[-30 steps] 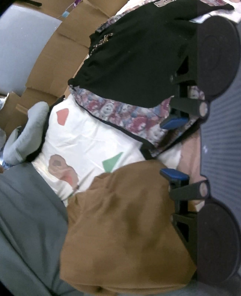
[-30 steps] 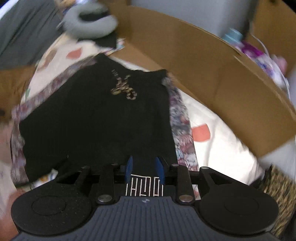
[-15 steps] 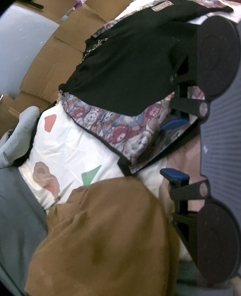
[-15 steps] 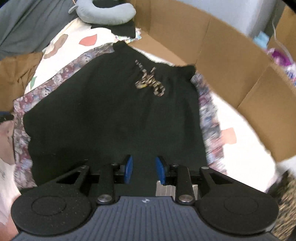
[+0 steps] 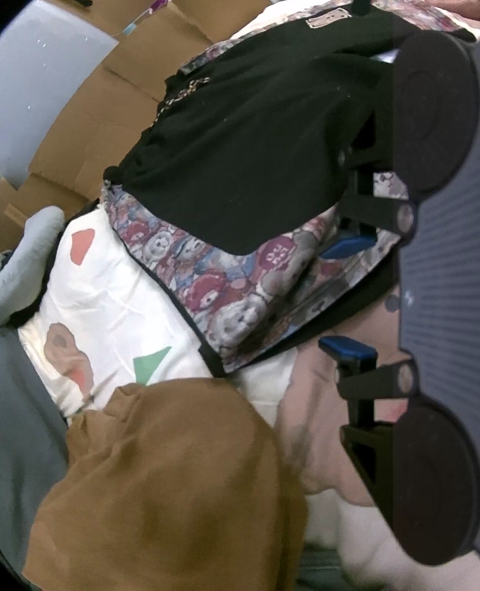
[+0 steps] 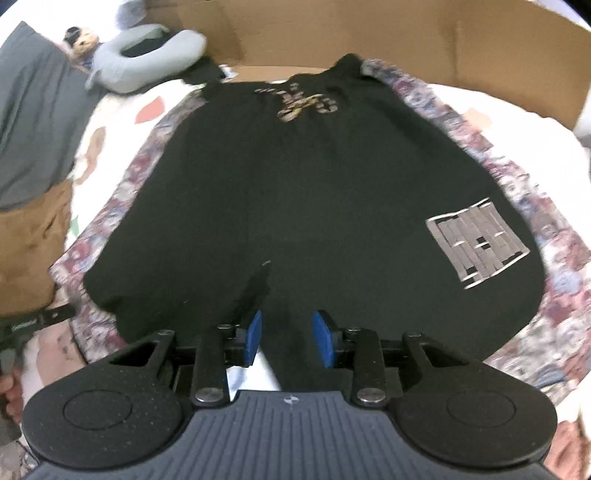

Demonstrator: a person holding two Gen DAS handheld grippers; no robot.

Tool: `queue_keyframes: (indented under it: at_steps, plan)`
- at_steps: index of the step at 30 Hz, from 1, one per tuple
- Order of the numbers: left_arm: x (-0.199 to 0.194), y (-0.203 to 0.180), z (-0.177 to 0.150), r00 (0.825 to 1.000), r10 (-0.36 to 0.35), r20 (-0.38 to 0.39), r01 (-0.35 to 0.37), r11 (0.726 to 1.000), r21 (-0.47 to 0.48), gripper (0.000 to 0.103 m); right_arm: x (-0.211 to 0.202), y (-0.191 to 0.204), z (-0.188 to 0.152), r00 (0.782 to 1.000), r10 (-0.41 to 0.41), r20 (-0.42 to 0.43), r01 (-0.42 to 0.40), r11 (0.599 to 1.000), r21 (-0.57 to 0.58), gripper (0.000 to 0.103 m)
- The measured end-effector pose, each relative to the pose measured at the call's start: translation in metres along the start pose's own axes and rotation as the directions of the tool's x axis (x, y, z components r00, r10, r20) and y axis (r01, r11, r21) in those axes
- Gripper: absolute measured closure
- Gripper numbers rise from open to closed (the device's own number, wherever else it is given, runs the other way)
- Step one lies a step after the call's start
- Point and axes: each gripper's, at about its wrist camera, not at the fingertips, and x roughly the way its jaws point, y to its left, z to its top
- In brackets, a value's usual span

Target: Fold clothes

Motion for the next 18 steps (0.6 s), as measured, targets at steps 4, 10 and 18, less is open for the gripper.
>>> queue_keyframes:
  at_steps: [4,10,18]
  plan:
    - [-0.001,-0.006,-0.006,1.0,0.005,-0.012,-0.005,1.0,-0.014,0.055,0.0,0.01,-0.009,0.998,0.058,-0.007,-0.059,0.998,-0.026,0.064]
    - [-0.018,-0.016,-0.019,0.999,-0.028,-0.017,0.028,0.999,-0.022,0.055,0.007,0.01,-0.023,0.995,0.088,-0.044,-0.089,0.995,-0.033,0.064]
    - [-0.036,-0.039,-0.035,0.993,-0.104,-0.061,0.102,0.994,-0.029,0.055,0.016,0.027,-0.036,0.987,0.139,-0.078,-0.143,0.989,-0.041,0.064]
